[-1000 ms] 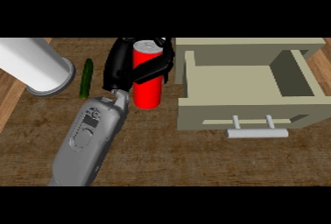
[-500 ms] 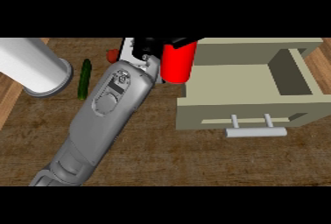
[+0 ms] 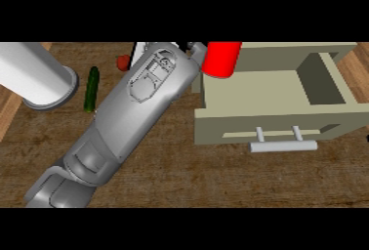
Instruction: Pick up the can, place it into the drawer and close the drawer
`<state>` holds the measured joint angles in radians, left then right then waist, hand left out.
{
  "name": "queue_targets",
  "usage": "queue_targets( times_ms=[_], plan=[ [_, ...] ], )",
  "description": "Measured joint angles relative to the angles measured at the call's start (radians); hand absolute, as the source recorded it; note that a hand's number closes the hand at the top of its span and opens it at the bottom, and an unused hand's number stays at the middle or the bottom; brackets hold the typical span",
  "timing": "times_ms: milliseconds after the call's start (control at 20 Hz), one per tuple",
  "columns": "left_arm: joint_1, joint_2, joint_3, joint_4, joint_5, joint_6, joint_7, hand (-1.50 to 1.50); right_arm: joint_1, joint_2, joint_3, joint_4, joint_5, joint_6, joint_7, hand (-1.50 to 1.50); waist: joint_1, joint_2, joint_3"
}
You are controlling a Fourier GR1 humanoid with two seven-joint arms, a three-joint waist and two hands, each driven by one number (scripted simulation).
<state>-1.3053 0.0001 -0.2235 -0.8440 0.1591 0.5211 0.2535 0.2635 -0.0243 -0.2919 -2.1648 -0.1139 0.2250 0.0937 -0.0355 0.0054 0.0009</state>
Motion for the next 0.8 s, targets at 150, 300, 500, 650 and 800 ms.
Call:
queue_targets(
  times_ms=[150, 300, 500, 650, 800],
  plan=[
    [-0.054, 0.000, -0.030, 0.080, 0.040, 0.021, -0.019, 1.50, -0.011, 0.000, 0.003, 0.000, 0.001, -0.002, 0.006, -1.50, -0.007, 0.002, 0.001],
    [-0.084, 0.000, -0.054, 0.137, 0.078, 0.025, -0.044, 1.50, -0.023, -0.004, 0.001, 0.007, -0.001, -0.008, 0.015, -1.50, -0.008, 0.002, 0.000],
    [-0.126, 0.000, -0.101, 0.215, 0.129, 0.038, -0.077, 1.50, -0.053, -0.007, 0.011, 0.009, 0.011, -0.017, 0.032, -1.50, -0.019, 0.005, 0.001],
    [-0.149, 0.000, -0.137, 0.264, 0.176, 0.061, -0.096, 1.50, -0.051, -0.007, 0.022, 0.007, 0.014, -0.014, 0.031, -1.50, -0.033, 0.008, 0.001],
    [-0.180, 0.000, -0.161, 0.309, 0.213, 0.073, -0.106, 1.50, -0.057, -0.002, 0.033, 0.018, 0.022, -0.013, 0.027, -1.50, -0.041, 0.010, 0.001]
  ],
)
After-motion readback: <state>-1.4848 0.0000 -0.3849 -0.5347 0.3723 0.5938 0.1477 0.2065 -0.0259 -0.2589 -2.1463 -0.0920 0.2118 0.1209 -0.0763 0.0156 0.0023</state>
